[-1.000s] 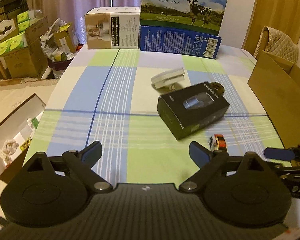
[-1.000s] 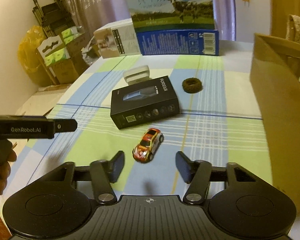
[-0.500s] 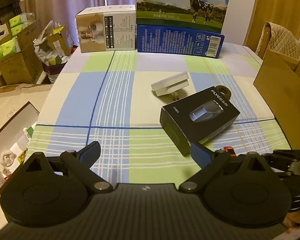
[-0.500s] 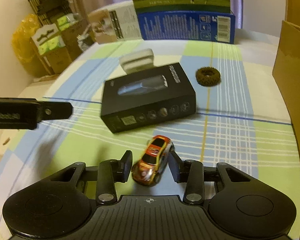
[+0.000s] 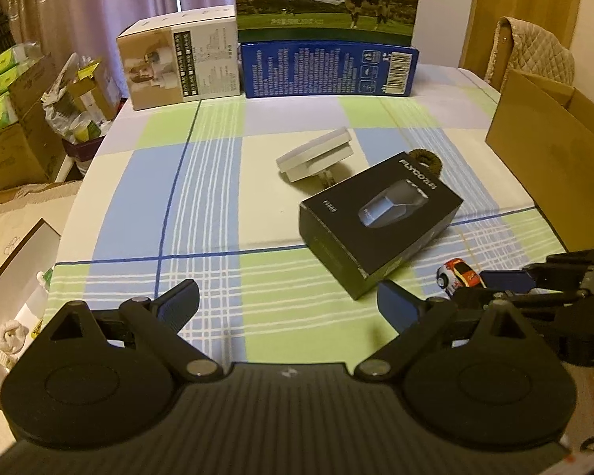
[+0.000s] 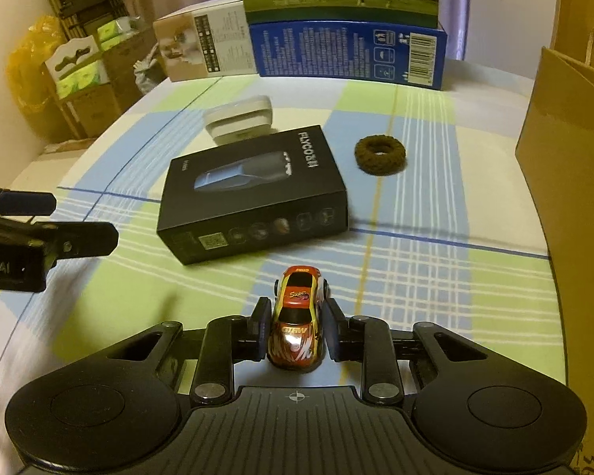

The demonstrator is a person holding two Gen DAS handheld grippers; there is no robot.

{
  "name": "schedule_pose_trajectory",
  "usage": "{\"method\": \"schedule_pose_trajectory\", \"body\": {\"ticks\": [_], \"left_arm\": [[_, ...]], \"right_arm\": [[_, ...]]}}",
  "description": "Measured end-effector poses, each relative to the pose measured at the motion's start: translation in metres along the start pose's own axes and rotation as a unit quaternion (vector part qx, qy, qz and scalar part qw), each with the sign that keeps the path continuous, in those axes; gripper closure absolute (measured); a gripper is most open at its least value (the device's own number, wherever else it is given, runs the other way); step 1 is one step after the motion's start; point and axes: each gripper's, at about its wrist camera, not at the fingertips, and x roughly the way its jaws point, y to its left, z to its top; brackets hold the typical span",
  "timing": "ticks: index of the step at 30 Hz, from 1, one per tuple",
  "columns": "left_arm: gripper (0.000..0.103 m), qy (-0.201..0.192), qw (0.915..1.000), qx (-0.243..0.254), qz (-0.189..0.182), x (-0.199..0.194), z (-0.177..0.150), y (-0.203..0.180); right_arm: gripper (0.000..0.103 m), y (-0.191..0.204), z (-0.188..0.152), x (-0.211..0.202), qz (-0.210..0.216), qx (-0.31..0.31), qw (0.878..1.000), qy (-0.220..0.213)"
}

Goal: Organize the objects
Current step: 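Close the right tool on the orange toy car and lift it, then close the left tool on the black FLYCO shaver box while the right holds the car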

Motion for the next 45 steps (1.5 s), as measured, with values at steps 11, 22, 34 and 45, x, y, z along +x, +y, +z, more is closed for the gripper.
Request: {"method": "schedule_pose_trajectory", "body": {"ticks": [11,22,34,45], "left_arm": [[0.008,-0.009,0.9975,0.066,-0.022,0.013,0.009,-0.016],[0.008,-0.013,0.9692,0.232,-0.082,0.051,0.034,-0.057],[0.015,0.065,0.9571,0.258,-0.116,0.1,0.06,-0.062],[0.024,0.115,0.9814,0.118,-0.098,0.041,0.008,-0.066]], "right_arm": [[0.079,-0.005,0.003,-0.001,-0.008,-0.034,0.999,0.001],[0.079,-0.05,0.019,-0.024,-0.023,0.017,0.999,-0.018],[0.079,-0.07,0.019,-0.029,-0.026,0.033,0.999,-0.014],[0.079,-0.066,0.018,-0.028,-0.01,0.035,0.999,0.002]]}}
